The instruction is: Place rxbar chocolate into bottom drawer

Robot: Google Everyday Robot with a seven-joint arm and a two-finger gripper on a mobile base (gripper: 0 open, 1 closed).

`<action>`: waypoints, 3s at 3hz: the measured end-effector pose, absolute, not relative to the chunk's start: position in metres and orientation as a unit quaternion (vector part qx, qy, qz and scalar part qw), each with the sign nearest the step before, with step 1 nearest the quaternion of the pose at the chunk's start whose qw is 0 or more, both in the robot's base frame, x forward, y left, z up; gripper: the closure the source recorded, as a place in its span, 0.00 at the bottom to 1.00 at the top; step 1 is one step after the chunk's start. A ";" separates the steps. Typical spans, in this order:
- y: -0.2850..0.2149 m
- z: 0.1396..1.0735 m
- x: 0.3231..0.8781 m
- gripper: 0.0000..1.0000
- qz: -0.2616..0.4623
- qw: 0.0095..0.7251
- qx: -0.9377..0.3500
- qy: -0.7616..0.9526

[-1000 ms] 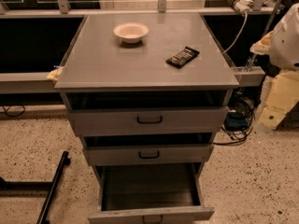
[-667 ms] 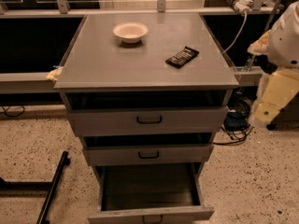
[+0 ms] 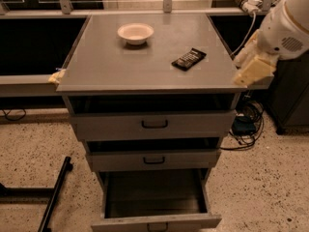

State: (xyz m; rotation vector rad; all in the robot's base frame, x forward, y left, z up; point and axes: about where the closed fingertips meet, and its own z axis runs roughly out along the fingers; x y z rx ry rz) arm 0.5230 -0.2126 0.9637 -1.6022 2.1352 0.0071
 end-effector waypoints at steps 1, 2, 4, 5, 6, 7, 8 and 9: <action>-0.215 0.961 0.574 0.78 0.017 0.273 -0.554 0.786; -0.214 0.957 0.627 1.00 0.038 0.323 -0.505 0.800; -0.209 0.950 0.635 1.00 0.040 0.336 -0.492 0.802; -0.177 0.932 0.664 0.82 0.050 0.375 -0.475 0.794; -0.151 0.922 0.691 0.59 0.054 0.404 -0.471 0.782; -0.135 0.913 0.713 0.35 0.048 0.420 -0.479 0.769; -0.128 0.905 0.727 0.22 0.040 0.422 -0.486 0.764; -0.123 0.896 0.736 0.20 0.035 0.418 -0.490 0.764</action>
Offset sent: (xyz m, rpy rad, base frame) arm 0.1581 -0.0042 -0.0035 0.3215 -0.1430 -0.2337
